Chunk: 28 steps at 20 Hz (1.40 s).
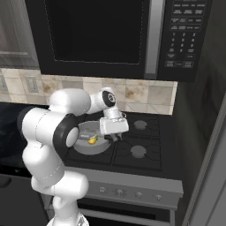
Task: Put the lemon and mushroom in the pot. Retrieve the spatula and lightly stir the vegetables in the pot.
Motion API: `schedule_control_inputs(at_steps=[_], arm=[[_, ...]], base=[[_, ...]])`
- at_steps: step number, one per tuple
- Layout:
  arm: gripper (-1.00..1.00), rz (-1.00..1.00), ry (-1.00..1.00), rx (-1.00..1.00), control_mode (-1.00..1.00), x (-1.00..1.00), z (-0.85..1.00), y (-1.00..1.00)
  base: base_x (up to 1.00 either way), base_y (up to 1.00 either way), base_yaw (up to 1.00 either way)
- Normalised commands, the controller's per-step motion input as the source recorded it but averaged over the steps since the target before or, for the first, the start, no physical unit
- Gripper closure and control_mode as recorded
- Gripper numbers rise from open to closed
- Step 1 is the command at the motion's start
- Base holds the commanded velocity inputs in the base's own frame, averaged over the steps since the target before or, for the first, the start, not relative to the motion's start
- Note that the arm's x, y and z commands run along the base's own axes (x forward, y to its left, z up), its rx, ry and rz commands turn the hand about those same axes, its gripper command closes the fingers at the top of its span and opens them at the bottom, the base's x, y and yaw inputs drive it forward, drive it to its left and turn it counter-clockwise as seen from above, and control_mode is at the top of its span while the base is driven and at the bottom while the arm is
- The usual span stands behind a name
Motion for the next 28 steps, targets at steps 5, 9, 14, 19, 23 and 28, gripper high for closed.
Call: schedule_control_inputs(at_steps=[5, 9, 14, 19, 23, 28], arm=[[1.0, -0.14, 0.01, 0.0, -1.0, 0.15, -0.06, -0.23], [1.0, -0.08, 0.08, -0.01, -1.0, 0.0, -0.22, -0.34], [1.0, -0.06, 0.12, -0.03, -1.0, 0.0, -0.05, -0.24], [1.0, -0.06, 0.16, -0.04, -1.0, 0.0, 0.0, -0.19], [1.0, -0.06, 0.17, -0.06, -1.0, 0.0, 0.0, -0.15], [1.0, -0.07, 0.09, -0.09, -1.0, 0.0, -0.13, 0.0]], base=[[0.0, 0.0, 0.0], [0.0, 0.0, 0.0], [0.0, 0.0, 0.0], [0.0, 0.0, 0.0], [0.0, 0.0, 0.0], [0.0, 0.0, 0.0]])
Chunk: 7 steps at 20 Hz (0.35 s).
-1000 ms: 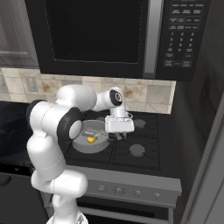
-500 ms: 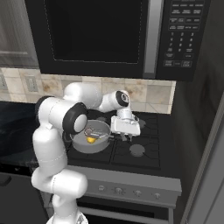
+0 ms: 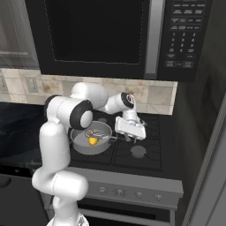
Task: Put the lemon and mushroom in the pot. Retrieve the spatula and lightly stir the vegetables in the pot.
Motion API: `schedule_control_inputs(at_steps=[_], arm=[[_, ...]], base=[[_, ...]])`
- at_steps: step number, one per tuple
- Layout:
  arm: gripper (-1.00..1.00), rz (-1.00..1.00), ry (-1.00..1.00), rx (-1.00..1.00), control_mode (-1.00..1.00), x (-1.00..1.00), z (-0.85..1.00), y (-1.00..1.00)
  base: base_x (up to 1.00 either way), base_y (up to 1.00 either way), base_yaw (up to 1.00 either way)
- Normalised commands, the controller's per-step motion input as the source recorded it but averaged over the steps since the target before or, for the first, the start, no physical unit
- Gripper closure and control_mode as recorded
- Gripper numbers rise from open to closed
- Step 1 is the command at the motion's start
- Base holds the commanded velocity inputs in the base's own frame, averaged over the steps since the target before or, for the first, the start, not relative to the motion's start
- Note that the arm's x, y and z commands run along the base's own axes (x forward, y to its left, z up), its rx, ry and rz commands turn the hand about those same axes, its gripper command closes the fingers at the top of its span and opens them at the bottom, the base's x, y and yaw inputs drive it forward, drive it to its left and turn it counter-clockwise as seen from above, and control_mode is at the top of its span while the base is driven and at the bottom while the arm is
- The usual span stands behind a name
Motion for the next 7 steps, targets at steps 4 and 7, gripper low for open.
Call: schedule_control_inputs(at_steps=[4, 7], arm=[[1.0, -0.04, 0.03, -0.11, -1.0, 0.0, -0.02, 0.16], [1.0, -0.07, 0.01, -0.11, -1.0, 0.0, 0.0, 0.25]], base=[[0.0, 0.0, 0.0], [0.0, 0.0, 0.0]])
